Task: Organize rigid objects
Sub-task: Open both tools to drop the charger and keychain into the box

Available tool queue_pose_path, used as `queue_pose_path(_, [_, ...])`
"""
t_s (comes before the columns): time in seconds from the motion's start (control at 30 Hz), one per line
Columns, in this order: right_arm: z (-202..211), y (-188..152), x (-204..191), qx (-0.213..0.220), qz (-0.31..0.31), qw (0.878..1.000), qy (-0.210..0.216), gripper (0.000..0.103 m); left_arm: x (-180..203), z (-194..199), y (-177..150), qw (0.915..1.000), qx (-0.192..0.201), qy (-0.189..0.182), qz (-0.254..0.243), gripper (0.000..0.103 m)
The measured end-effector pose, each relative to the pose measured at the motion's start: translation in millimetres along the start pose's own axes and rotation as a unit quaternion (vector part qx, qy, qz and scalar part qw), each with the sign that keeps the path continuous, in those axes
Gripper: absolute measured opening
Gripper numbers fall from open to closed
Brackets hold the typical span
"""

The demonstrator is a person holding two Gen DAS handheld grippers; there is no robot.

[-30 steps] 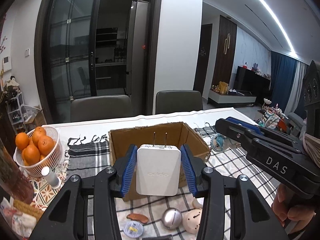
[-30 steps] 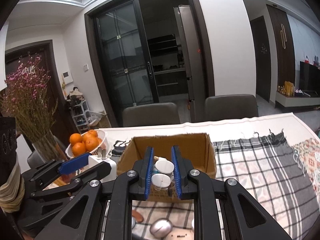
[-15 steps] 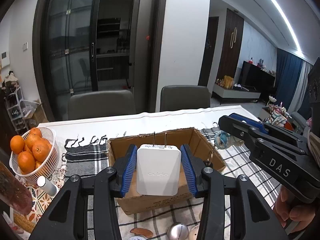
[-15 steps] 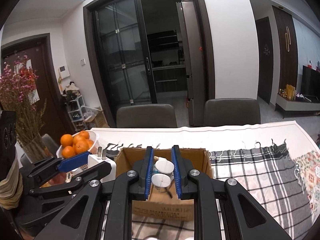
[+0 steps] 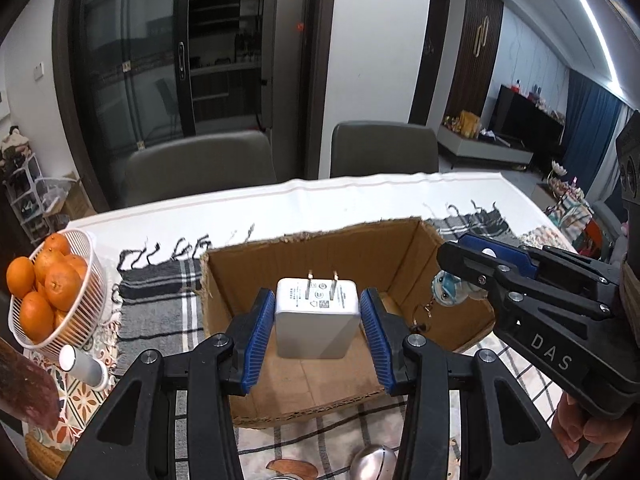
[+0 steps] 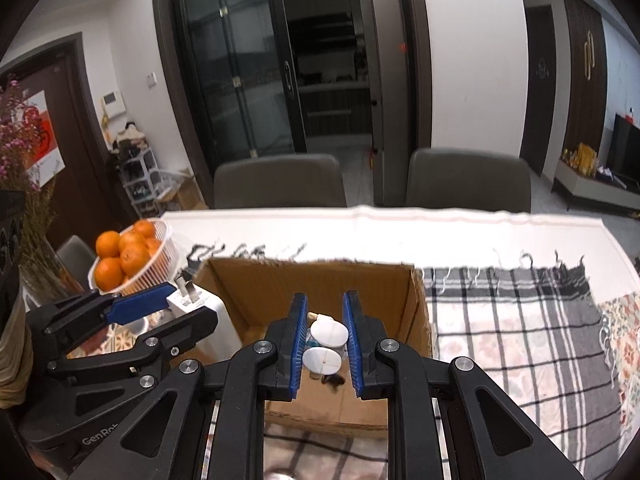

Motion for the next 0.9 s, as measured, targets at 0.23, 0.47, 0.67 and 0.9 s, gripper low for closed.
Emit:
queue_pose_path(0.23, [-25.7, -20.6, 10.5, -0.053, -0.024, 0.998, 0.01, 0.02, 0.2, -7.0, -1.6, 0.9998, -0.009, 0.015, -0.006, 0.035])
queue_pose_path(0.47, [-33.5, -32.5, 14.7, -0.082, -0.038, 0.996, 0.004, 0.027, -4.8, -3.9, -7.7, 0.9996, -0.015, 0.023, 0.0, 0.035])
queue_pose_path(0.67, [-22.7, -33.8, 6.3, -0.082, -0.032, 0.996, 0.0, 0.027, -8.4, 9.1, -14.9, 0.9995, -0.017, 0.021, 0.015, 0.035])
queue_pose_path(0.9, [0.3, -36.0, -5.2, -0.075, -0.023, 0.997, -0.006, 0.027, -11.2, 32.0, -24.2, 0.9994, -0.013, 0.025, 0.023, 0.035])
Point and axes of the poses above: each gripper's, at about its wrist camera, not at the fingertips, and z roughly against the way its jaws point, x to its right, y to its top, the point moved 9 cm from there along -z, roughly the way its jaws point, and after that the axes turned 6 degrees about x, right-handed, at the moved point
